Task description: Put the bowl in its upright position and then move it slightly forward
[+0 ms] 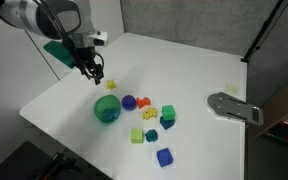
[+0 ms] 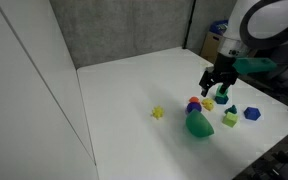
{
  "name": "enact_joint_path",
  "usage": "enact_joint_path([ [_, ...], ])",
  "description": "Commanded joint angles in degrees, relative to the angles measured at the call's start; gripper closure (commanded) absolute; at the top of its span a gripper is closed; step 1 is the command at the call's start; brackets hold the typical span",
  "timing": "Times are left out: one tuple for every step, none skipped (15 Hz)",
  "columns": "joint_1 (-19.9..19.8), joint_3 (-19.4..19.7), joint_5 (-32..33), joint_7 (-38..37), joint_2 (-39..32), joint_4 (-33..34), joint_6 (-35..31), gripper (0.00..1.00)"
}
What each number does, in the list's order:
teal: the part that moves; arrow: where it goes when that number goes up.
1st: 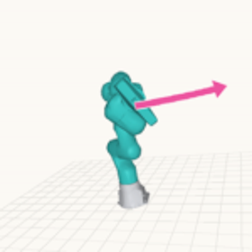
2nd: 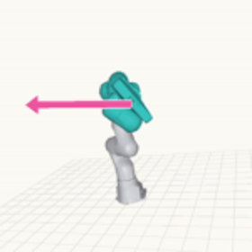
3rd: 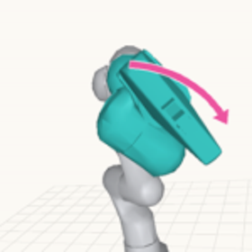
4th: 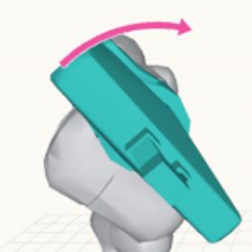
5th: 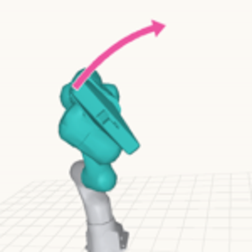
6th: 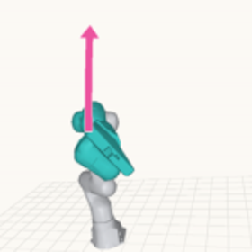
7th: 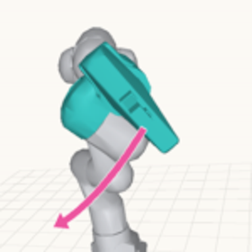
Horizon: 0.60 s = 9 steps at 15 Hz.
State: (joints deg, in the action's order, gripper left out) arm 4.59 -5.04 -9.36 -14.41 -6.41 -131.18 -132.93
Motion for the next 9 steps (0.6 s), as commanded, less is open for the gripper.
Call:
enact_joint_path([
  [-1.12,0.49,-3.71,6.25,-5.37,1.13,-1.99,0.00],
  [-1.42,0.49,-4.49,7.58,-6.76,1.34,-2.59,0.00],
  [-1.85,0.35,-5.62,9.46,-8.25,1.55,-3.62,0.00],
  [-2.42,0.07,-6.91,11.55,-9.74,1.82,-4.62,0.00],
  [-2.91,-0.13,-7.91,13.01,-11.18,2.10,-5.67,0.00],
  [-3.52,-0.47,-9.29,15.00,-12.52,2.35,-6.71,0.00],
  [-4.14,-0.83,-10.52,16.80,-13.64,2.67,-7.25,0.00],
  [-4.65,-1.08,-11.46,18.20,-14.71,2.83,-8.11,0.00],
  [-5.31,-1.58,-12.79,19.98,-15.65,2.92,-8.95,0.00],
])
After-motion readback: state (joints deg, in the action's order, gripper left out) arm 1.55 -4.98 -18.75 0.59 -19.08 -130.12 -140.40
